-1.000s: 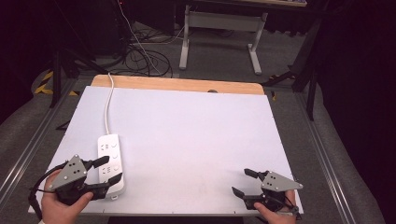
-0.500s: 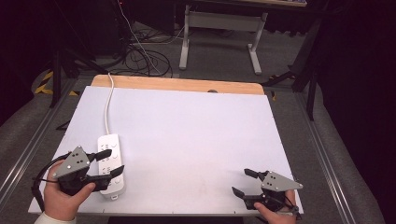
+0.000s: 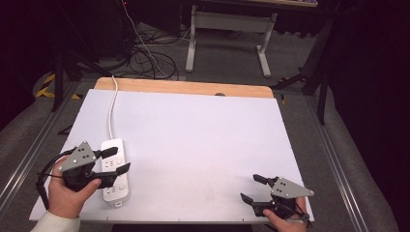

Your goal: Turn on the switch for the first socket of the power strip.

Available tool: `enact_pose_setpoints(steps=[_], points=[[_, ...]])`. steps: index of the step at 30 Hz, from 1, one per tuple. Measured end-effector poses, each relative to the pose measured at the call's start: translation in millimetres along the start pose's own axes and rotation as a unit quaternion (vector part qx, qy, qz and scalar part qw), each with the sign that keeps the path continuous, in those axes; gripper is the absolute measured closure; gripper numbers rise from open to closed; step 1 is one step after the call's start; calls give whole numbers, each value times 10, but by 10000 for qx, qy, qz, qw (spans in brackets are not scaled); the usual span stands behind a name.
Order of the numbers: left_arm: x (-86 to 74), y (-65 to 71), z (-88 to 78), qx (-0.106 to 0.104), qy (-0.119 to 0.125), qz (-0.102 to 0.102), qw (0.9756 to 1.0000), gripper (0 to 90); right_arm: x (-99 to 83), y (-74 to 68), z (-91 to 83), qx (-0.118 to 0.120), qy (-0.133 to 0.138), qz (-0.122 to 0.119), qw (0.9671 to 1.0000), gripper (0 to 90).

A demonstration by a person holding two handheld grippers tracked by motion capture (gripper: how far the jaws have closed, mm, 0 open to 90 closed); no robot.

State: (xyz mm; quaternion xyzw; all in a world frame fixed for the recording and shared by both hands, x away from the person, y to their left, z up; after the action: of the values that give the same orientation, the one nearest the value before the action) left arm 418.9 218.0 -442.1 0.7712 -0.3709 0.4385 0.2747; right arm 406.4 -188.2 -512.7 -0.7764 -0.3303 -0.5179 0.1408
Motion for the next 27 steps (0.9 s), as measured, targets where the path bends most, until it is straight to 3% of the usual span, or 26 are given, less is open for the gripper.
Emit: enact_pose_setpoints(steps=[8, 14, 19, 22, 25, 27], points=[[117, -101, 68, 0, 32, -50, 10000, 334, 6, -9, 27, 28, -11, -4, 10000, 240], [98, -145, 79, 7, -36, -163, 9999, 360, -4, -2, 32, 39, -17, 7, 10000, 240], [95, -207, 65, 27, -198, -194, 9996, 487, -3, -5, 25, 36, -10, 10, 10000, 241], [80, -269, 64, 106, -415, -225, 9988, 620, -6, -4, 27, 35, -14, 12, 10000, 241], [83, -305, 68, 105, -421, -260, 9987, 774, -10, -8, 32, 47, -28, -3, 10000, 242], [68, -348, 102, 118, -473, -389, 9981, 845, -12, -9, 33, 51, -34, -2, 10000, 245]])
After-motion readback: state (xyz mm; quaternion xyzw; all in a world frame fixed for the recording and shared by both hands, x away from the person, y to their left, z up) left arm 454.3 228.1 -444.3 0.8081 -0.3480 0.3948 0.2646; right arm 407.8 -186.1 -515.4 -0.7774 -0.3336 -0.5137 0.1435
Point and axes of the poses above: each handheld gripper's, and its own axes: z roughly forward along the jaws, x roughly out of its top, y roughly to its right, the point moved 9 cm from there along z, roughly forward along the jaws, and after that the axes turned 12 degrees about -x, right-handed, at the moved point
